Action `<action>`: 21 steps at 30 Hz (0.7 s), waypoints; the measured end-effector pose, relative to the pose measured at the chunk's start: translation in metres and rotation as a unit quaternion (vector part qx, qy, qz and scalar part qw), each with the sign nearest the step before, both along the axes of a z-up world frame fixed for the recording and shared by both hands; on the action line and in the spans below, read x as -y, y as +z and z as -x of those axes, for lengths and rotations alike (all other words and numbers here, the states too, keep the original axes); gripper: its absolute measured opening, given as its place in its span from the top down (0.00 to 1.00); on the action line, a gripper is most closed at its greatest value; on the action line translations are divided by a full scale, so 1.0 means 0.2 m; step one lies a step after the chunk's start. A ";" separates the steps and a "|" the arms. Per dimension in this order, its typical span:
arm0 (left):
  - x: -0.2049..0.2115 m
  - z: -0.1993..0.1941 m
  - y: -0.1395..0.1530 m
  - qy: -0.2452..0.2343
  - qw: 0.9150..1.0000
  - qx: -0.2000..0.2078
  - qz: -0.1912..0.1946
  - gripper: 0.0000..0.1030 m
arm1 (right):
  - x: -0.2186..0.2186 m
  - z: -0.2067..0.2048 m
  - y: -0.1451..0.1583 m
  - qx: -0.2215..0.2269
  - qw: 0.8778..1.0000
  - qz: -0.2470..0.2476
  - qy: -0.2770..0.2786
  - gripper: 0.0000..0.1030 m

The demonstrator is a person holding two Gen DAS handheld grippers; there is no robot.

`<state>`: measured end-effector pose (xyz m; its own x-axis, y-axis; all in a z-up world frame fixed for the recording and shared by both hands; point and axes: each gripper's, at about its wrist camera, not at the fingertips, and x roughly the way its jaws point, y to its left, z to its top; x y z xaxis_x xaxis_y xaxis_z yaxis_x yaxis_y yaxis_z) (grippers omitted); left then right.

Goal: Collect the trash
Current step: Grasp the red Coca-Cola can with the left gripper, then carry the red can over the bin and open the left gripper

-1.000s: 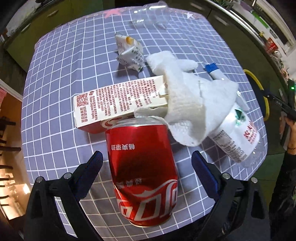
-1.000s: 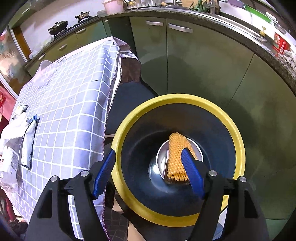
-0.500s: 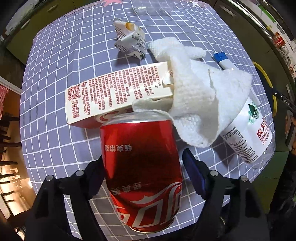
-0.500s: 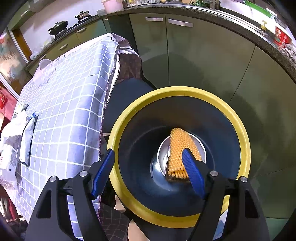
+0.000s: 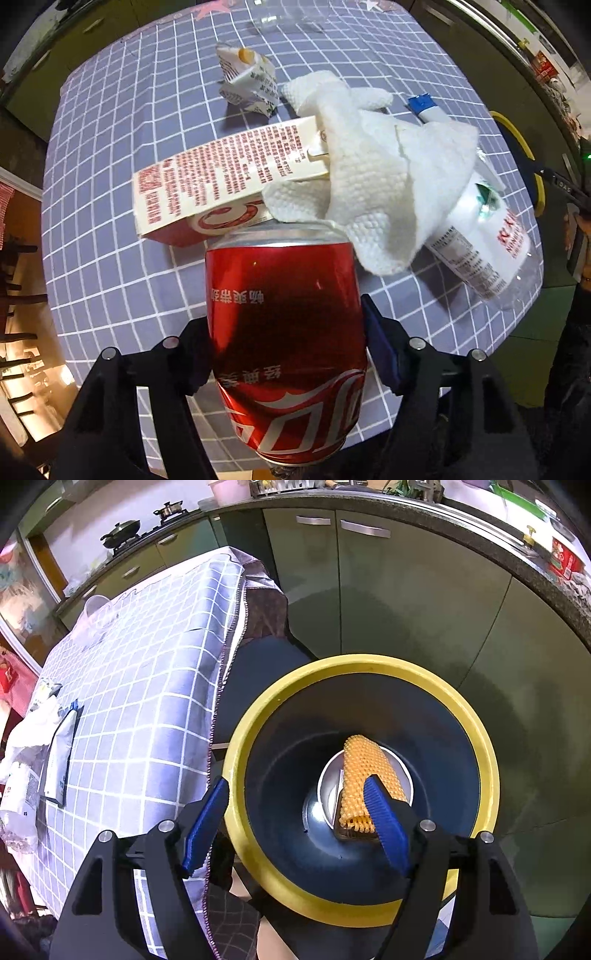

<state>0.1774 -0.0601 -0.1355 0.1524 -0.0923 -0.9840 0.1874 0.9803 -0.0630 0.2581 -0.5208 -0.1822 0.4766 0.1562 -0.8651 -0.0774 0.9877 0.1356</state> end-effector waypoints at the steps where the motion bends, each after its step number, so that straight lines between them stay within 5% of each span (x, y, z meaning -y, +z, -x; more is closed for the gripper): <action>1: -0.01 -0.01 0.01 0.000 1.000 0.002 0.000 0.35 | 0.00 0.00 0.00 0.001 1.000 0.000 0.001 0.28; 11: 0.18 0.08 0.35 -0.071 0.996 0.059 0.019 0.35 | 0.04 0.09 0.06 0.015 1.000 -0.003 -0.006 0.28; 16: 0.59 0.00 0.54 -0.171 0.979 0.104 0.042 0.35 | 0.17 0.22 0.15 0.041 0.999 -0.005 -0.035 0.28; 21: 1.18 -0.15 0.62 -0.278 0.950 0.113 0.091 0.35 | 0.34 0.39 0.21 0.057 0.996 -0.002 -0.064 0.28</action>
